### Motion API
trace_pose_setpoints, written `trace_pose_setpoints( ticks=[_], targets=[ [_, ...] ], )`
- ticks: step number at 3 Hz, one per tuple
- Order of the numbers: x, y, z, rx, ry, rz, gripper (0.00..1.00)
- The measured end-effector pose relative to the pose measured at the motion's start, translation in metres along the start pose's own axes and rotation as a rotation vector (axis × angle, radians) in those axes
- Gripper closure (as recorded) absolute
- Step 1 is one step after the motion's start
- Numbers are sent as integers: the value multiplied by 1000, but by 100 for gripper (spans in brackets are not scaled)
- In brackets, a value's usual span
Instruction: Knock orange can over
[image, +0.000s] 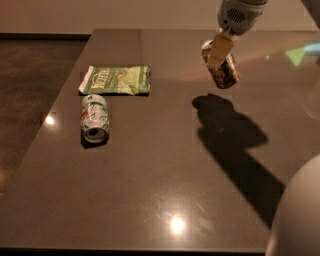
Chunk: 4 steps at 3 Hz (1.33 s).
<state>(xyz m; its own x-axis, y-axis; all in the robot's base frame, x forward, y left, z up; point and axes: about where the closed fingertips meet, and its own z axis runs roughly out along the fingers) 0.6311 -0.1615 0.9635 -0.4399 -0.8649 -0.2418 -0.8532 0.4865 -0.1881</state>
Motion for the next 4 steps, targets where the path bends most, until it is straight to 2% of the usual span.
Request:
trace_pose_setpoints(
  ticks=[1,2,4],
  targets=[
    [-1,19,8,-37,62,-80,100],
    [-4,38,22,-71,119,-163,82],
    [-9,60,45,-126,188,-267,36]
  ],
)
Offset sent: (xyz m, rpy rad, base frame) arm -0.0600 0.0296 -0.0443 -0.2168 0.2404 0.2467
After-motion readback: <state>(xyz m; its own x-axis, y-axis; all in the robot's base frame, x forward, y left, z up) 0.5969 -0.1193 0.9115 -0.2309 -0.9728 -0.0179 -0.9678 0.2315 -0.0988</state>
